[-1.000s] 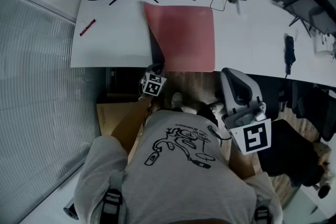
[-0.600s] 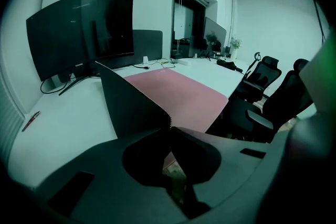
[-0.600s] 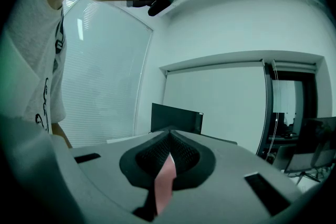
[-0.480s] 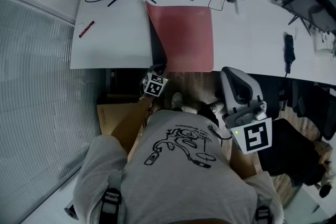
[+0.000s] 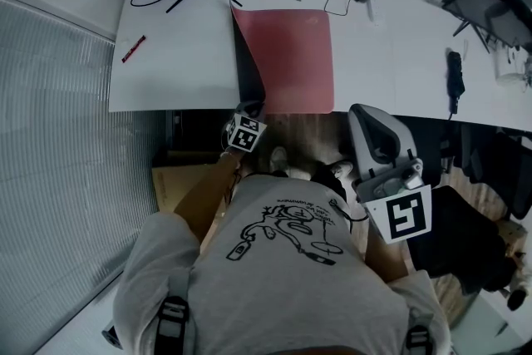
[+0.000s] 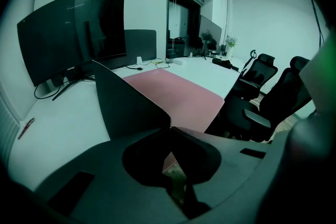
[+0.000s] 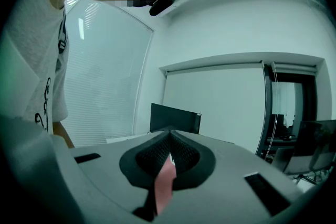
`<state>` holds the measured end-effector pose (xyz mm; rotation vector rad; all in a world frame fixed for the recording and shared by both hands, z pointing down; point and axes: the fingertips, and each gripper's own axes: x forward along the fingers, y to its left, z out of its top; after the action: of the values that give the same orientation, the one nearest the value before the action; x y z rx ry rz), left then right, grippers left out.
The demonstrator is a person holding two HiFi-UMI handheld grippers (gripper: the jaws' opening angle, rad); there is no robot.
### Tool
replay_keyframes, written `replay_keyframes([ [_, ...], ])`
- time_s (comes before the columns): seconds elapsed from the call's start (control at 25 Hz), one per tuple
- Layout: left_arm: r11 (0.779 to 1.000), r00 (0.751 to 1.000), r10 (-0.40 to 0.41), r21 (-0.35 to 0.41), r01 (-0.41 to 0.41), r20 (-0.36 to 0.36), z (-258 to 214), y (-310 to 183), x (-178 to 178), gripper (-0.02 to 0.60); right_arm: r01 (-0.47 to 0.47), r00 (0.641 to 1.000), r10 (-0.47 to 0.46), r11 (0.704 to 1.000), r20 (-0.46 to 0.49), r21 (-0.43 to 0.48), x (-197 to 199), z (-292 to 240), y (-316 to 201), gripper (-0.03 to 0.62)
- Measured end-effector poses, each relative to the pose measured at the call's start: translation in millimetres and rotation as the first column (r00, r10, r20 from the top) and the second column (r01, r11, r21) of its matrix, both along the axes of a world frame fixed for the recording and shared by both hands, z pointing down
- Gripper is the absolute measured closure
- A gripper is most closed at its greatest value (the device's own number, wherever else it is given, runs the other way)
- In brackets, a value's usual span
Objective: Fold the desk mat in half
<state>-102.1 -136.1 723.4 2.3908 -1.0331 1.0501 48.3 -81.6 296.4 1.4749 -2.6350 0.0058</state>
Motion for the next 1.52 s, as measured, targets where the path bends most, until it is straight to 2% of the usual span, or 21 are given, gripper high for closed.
replay_keyframes([
  [0.6,1.000,1.000,0.029,-0.001,-0.029,0.011,-2.4,-0.9,20.6,0.549,0.021,1.000,-0.021,1.000,-0.023,0.010,13.1,-7.1,0.9,0.586],
  [1.52,0.998,0.998,0.056,-0.023,-0.055,0.020,5.8,12.1,58.9,0.549,0.006,1.000,-0.006,1.000,0.007,0.014,49.3,-6.6,9.5,0.586],
])
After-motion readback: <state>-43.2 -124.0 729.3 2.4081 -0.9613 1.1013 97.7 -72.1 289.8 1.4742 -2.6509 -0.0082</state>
